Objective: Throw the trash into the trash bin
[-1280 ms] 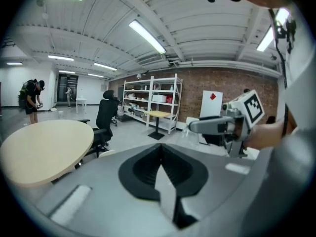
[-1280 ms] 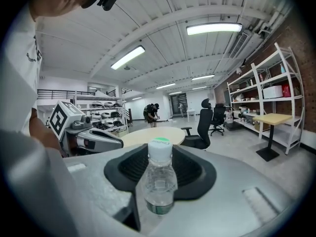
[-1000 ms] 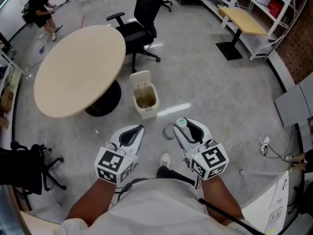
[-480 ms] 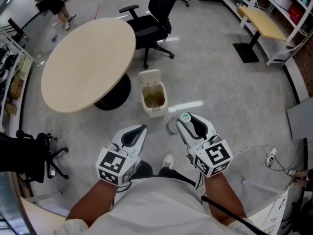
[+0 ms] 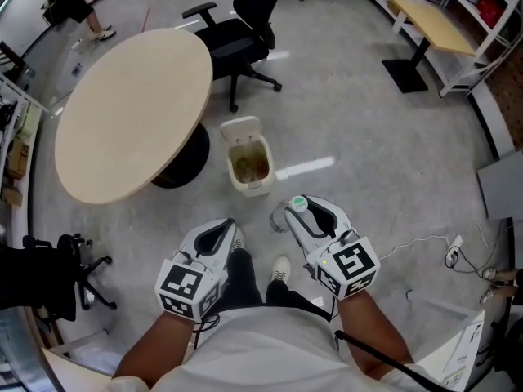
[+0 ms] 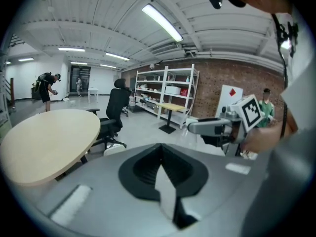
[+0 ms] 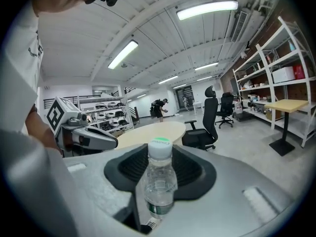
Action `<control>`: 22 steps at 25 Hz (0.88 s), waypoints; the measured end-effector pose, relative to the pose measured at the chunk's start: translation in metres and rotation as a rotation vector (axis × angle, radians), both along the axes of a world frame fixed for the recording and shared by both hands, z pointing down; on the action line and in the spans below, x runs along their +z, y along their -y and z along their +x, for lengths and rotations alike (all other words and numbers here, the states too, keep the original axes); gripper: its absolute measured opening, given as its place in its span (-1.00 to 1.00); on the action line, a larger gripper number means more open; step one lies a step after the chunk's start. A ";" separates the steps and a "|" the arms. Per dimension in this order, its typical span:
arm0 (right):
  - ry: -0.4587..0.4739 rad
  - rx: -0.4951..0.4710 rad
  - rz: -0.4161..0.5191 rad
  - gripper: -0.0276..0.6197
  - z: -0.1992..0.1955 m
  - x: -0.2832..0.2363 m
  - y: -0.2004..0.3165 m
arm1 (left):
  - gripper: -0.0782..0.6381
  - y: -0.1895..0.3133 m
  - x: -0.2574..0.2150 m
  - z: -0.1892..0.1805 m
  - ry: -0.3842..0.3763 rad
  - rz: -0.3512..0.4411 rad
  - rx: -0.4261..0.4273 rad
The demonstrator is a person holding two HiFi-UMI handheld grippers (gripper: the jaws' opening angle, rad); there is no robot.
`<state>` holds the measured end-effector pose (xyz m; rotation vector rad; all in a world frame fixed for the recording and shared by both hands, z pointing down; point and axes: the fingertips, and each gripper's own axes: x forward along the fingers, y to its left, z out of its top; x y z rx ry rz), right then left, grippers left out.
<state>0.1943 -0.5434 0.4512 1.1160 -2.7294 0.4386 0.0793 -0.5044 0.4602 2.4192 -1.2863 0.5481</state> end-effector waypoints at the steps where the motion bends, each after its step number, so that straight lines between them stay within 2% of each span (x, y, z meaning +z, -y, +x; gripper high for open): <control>1: 0.002 0.005 -0.002 -0.45 -0.002 0.000 0.001 | -0.76 0.002 0.002 0.000 0.000 -0.003 0.008; 10: -0.034 0.060 -0.012 -0.45 -0.010 0.008 0.030 | -0.76 0.032 0.012 -0.008 -0.013 -0.013 0.054; 16: -0.052 0.098 -0.024 -0.45 -0.022 0.012 0.063 | -0.76 0.065 0.016 -0.031 -0.036 -0.014 0.048; 22: -0.060 0.118 -0.048 -0.45 -0.039 0.009 0.105 | -0.76 0.101 0.008 -0.063 -0.059 0.019 0.036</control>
